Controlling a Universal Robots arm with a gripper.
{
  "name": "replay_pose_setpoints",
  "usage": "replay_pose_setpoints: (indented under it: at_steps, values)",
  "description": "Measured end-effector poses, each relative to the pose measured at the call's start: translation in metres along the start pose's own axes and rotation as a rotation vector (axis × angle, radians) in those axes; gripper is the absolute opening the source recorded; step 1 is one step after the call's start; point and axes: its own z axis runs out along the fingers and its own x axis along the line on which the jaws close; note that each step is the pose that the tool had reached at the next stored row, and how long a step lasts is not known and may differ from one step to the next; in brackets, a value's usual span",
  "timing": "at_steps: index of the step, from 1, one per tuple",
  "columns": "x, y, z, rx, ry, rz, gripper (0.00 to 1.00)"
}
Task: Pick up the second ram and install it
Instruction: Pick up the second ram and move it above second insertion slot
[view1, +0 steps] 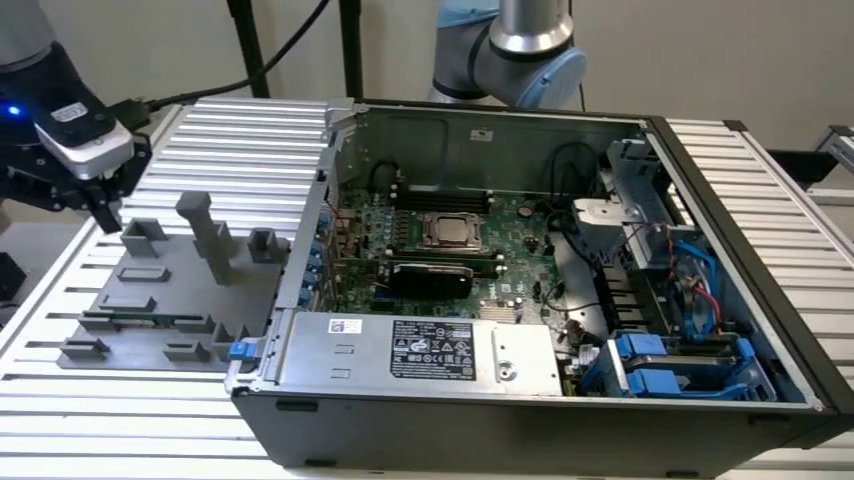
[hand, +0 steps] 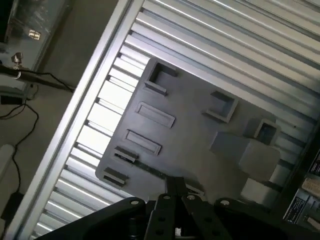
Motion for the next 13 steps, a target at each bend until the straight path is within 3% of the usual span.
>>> replay_pose_setpoints:
  at_steps: [13]
  values:
    - [0.0, -0.0006, 0.0109, 0.0025, 0.0125, -0.236, 0.0]
